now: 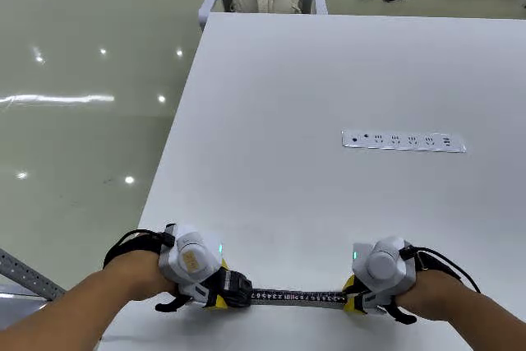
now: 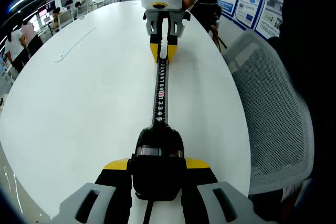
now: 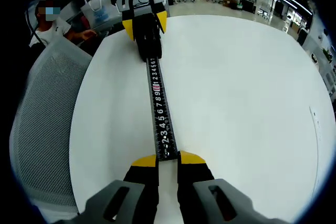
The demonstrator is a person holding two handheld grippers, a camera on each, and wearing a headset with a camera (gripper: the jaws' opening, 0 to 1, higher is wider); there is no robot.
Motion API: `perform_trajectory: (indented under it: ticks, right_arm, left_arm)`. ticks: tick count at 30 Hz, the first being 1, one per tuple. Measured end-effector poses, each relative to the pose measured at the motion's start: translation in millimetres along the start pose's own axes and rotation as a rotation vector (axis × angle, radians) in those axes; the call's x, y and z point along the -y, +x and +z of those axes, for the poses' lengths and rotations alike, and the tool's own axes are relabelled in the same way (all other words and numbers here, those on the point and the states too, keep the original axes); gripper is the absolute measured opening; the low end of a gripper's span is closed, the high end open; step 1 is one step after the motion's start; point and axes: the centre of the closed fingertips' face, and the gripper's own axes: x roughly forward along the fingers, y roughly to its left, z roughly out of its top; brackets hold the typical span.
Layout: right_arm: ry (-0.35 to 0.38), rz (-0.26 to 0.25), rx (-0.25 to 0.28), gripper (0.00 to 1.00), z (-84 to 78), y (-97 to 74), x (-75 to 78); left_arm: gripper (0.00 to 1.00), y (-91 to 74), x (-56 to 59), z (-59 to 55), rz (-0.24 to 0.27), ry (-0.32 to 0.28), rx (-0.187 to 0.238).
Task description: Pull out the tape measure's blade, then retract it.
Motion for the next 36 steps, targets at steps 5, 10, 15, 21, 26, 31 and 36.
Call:
perform_trajectory:
  ticks: [5, 10, 15, 21, 26, 31, 36]
  right_arm:
    - [-0.001, -0.004, -0.003, 0.11, -2.1, -1.5, 0.9]
    - [0.001, -0.009, -0.009, 0.11, -5.7, -2.4, 1.8]
    - [0.008, -0.009, -0.014, 0.11, -10.7, -2.3, 2.3]
    - [0.008, -0.013, -0.014, 0.11, -13.4, -2.2, 2.5]
    - [0.011, -0.015, -0.014, 0.11, -15.9, -2.2, 2.8]
    - [0.008, -0.016, -0.015, 0.11, -17.6, -4.0, 3.2]
    - [0.01, -0.013, -0.012, 0.11, -18.5, -6.1, 3.4]
  left_arm:
    - [0.33, -0.1, 0.0, 0.0, 0.0, -0.002, 0.0]
    - [0.33, -0.3, 0.1, 0.1, 0.002, -0.004, 0.001]
    - [0.33, -0.6, -0.2, -0.1, 0.002, -0.003, 0.0]
    - [0.33, -0.7, -0.7, -0.2, 0.002, -0.004, 0.0]
    - [0.33, -0.5, -0.7, -0.1, 0.002, -0.005, 0.001]
    - [0.33, -0.2, -0.7, 0.3, 0.001, -0.006, 0.002]
    - [0.33, 0.2, -1.1, 0.4, 0.001, -0.007, 0.002]
